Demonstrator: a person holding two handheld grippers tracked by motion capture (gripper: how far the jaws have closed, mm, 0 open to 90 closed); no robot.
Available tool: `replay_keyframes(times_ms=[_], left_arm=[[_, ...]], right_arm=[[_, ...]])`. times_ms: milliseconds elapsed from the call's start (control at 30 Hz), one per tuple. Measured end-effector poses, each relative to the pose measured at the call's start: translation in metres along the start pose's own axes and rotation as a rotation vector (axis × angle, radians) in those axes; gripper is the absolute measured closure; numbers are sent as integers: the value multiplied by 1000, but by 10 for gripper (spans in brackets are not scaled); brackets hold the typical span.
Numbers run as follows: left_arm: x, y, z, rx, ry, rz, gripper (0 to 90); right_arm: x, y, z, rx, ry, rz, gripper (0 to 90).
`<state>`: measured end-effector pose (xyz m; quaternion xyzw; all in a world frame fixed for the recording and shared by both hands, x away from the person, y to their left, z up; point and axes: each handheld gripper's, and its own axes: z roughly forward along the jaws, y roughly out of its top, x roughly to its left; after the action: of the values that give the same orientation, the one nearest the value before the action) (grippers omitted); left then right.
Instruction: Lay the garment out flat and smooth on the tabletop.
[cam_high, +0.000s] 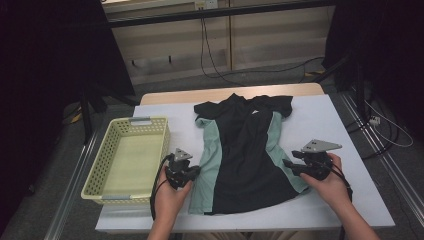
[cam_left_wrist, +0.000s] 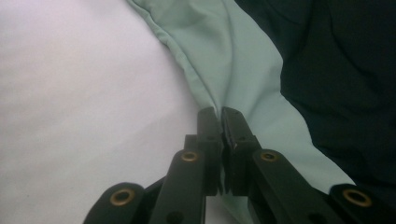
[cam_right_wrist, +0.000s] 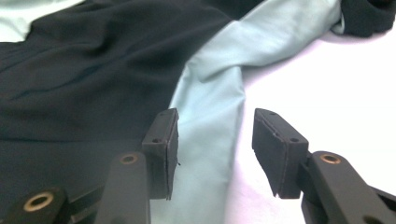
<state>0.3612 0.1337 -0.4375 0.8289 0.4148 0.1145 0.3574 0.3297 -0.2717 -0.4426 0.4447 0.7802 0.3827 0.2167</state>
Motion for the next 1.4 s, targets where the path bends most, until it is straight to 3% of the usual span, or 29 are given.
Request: replay_keyframes(times_ms=[267,433,600,667,1000,1167,1233,1400], left_arm=[[0,0,0,6,0,2,869],[-1,-1,2,0,16,2,869],[-1,0,2,2,-4,1,869],[-2,0,2,0,-7,-5,869],[-3,1,2,-7,-27,0,868],[-6,2,3,-3,-34,9,868],[-5,3,3,-5,-33,7,868],[-5,2,4,-1,-31,8,868]], right_arm=[[-8,-6,6,42,-33,33,568],[-8,-11,12,85,-11,44,630],[-10,-13,11,79,32,70,841],[-10,-12,9,88,30,57,884],[-15,-25,-21,160,64,96,898],[-16,-31,-27,153,83,126,869],[-15,-28,-27,123,60,100,786],[-20,-19,-19,35,3,100,694]])
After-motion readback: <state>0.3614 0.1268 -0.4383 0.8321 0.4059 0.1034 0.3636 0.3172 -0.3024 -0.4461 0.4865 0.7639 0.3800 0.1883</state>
